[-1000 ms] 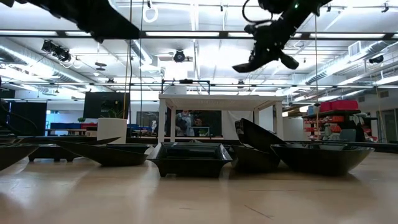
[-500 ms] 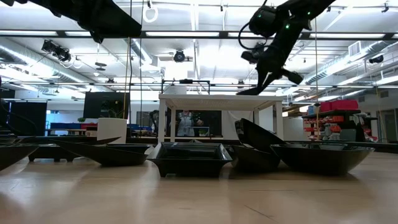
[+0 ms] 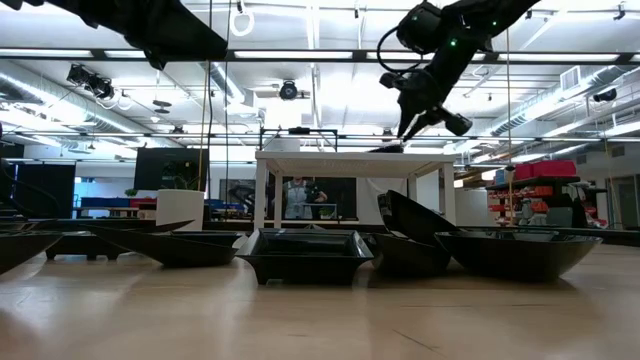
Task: Pick & Place Mini shaped plates
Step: Stack the black plate on top of the black plate on the shelf
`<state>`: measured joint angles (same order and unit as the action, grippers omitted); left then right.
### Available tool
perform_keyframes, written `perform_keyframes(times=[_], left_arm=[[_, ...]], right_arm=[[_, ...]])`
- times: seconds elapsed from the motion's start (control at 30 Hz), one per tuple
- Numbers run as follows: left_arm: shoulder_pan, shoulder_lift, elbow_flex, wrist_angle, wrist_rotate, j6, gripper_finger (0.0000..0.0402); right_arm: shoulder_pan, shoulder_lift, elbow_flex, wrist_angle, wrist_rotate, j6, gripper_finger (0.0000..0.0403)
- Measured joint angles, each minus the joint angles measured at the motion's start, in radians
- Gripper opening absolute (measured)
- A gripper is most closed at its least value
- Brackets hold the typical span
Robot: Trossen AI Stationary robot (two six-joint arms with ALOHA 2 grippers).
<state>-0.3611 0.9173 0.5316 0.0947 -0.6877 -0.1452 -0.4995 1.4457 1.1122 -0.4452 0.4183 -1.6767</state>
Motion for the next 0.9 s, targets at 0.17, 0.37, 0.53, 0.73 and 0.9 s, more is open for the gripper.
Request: perform_keyframes(times=[0.17,0.37,0.53,0.73,0.9], left_arm=[[0.0,0.0,0.0,-0.006,0.0,0.0,0.0124],[0.0,0.0,0.0,-0.016,0.0,0.0,0.0124],[0.006,0.0,0.0,-0.018,-0.004,-0.005,0.0124],[0.005,0.0,0.0,-0.017,0.012,-0.017,0.0124],[-0.008,0.098,0.0,0.156,-0.045,0.096,0.0121]], right_arm=[[0.015,-0.021,0.0,-0.004,0.028,0.101,0.0144],[0.111,-0.069,0.0,0.0,0.047,0.56,0.0193],[0.253,-0.105,0.0,0.047,-0.034,1.116,0.019],[0.445,-0.109,-0.041,0.106,-0.475,1.493,0.0167],[0.635,-0.106,-0.187,0.25,-0.446,1.514,0.014]])
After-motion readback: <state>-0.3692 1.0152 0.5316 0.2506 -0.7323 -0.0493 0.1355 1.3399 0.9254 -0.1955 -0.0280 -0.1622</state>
